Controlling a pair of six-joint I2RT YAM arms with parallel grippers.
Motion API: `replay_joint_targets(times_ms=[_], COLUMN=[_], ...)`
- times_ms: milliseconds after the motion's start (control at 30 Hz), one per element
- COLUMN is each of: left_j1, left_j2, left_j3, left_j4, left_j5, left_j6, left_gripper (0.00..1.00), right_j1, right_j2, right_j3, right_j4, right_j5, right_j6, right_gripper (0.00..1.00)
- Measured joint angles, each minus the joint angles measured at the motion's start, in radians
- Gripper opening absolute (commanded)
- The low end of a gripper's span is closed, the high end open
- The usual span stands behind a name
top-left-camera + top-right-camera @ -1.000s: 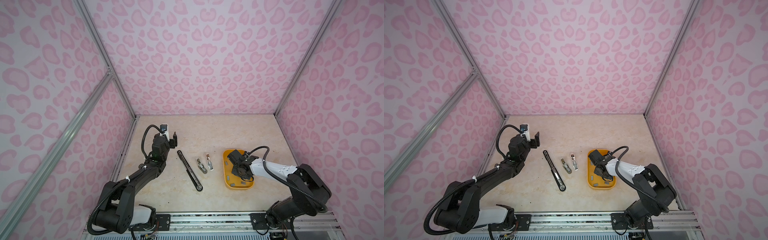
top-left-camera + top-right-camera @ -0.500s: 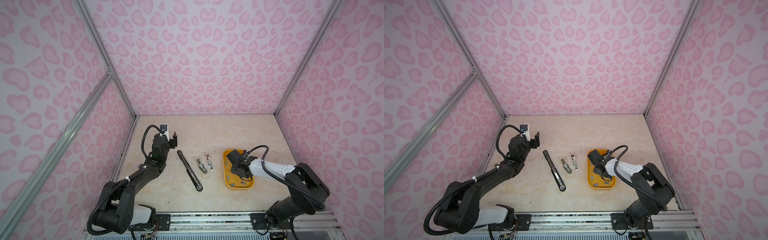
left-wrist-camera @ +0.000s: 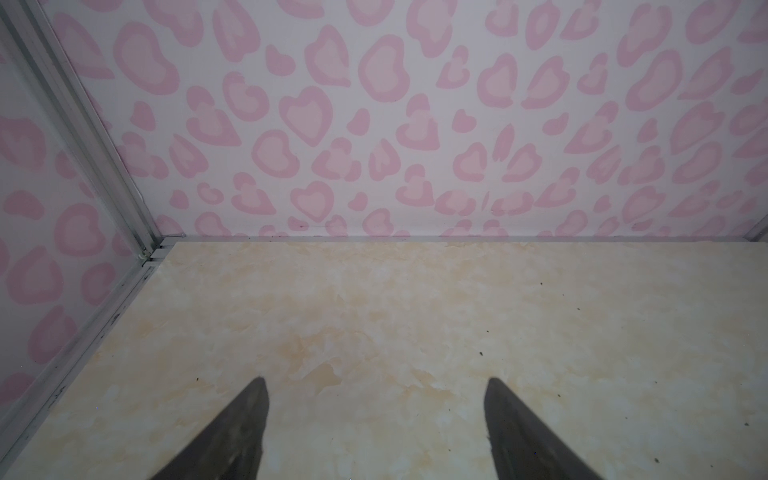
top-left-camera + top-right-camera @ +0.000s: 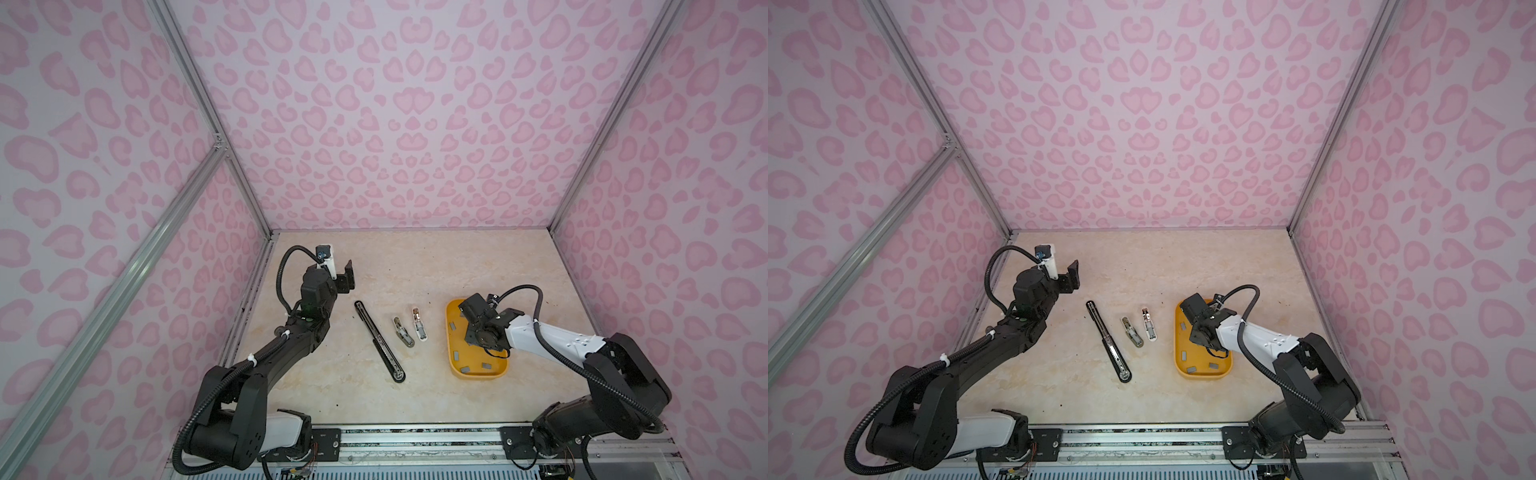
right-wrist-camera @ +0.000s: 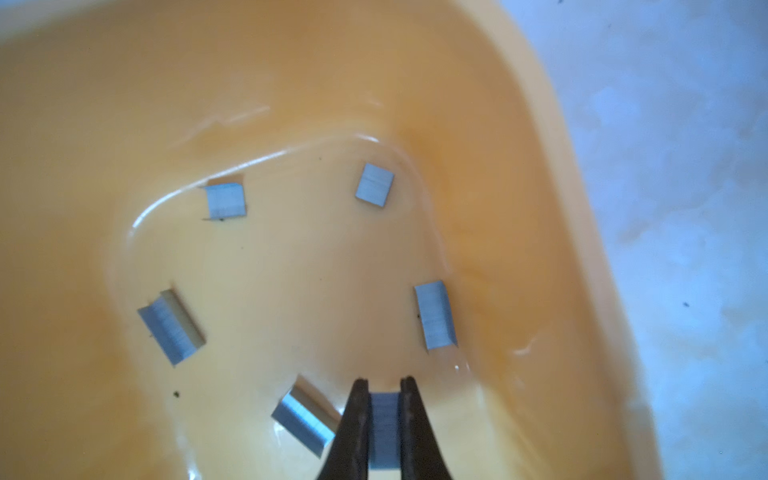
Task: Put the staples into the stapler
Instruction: 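Lift the strip toward the black stapler while the left arm draws back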
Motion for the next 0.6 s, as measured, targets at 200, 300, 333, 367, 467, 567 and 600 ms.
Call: replay_joint_targets(times_ms=[200, 300, 333, 367, 467, 567, 600], left_j1=[0.0, -0.001, -0.001, -0.001, -0.003, -0.02, -0.037], left_j2=[-0.162, -0.231, -0.249, -0.268, -0.311, -0.37, -0.408], left_j3=[-0.003, -0.004, -0.004, -0.003, -0.002, -0.039, -0.074], left_j4=[-0.126, -0.232, -0.269, -0.315, -0.458, -0.547, -0.566], left_j5=[-0.005, 0.032, 0.047, 0.058, 0.109, 0.193, 0.221], left_j6=[-0.123, -0.179, -0.196, -0.215, -0.261, -0.305, -0.306], left_gripper=[0.84, 0.84, 0.84, 0.84, 0.98, 0.98, 0.97], right_j1=[0.001, 0.01, 0.014, 0.019, 0.04, 0.071, 0.084], right_j2=[-0.085, -0.15, -0.171, -0.195, -0.254, -0.325, -0.349], right_j3=[-0.006, -0.007, -0.009, -0.013, -0.024, -0.043, -0.048], right_j4=[0.051, 0.072, 0.08, 0.092, 0.103, 0.103, 0.103], right_j5=[-0.028, -0.032, -0.034, -0.035, -0.043, -0.056, -0.057], right_j6=[-0.122, -0.174, -0.185, -0.198, -0.224, -0.249, -0.256], right_gripper=[0.05, 0.05, 0.05, 0.05, 0.04, 0.04, 0.05])
